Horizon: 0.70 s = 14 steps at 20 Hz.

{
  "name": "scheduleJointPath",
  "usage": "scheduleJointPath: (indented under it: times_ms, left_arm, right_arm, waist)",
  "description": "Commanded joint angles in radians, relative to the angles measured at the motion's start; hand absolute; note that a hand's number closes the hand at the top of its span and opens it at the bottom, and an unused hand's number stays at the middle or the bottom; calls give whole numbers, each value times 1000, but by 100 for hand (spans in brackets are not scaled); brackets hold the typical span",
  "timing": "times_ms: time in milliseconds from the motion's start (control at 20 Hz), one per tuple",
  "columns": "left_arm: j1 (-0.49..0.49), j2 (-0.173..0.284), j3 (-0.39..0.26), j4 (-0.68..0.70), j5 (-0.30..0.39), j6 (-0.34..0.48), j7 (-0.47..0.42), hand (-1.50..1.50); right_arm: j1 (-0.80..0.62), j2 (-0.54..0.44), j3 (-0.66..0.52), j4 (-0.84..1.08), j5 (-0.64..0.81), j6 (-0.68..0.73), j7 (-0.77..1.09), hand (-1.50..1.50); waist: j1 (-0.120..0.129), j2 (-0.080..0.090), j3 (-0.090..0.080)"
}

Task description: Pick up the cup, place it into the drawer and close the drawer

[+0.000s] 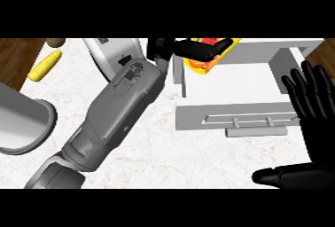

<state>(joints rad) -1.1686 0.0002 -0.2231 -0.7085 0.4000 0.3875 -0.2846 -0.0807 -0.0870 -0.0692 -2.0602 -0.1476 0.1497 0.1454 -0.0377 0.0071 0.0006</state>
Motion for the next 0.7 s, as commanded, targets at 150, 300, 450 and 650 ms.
scheduleJointPath:
  times_ms: [150,300,450,650]
  left_arm:
    - [-111,0,-89,213,87,14,-54,150]
    - [-97,0,-178,217,144,37,-74,150]
    - [-116,0,-230,261,160,53,-81,150]
    - [-129,0,-277,296,194,54,-72,150]
  right_arm:
    - [-48,-25,-43,42,-32,14,-10,-150]
    - [-50,-17,-31,48,-34,17,-15,-150]
    - [-47,-33,-23,39,-42,50,-32,-150]
    - [-79,-17,-7,76,-38,34,-11,-150]
  waist:
    - [-19,7,0]
    - [-29,7,0]
    - [-57,14,1]
    - [-59,17,1]
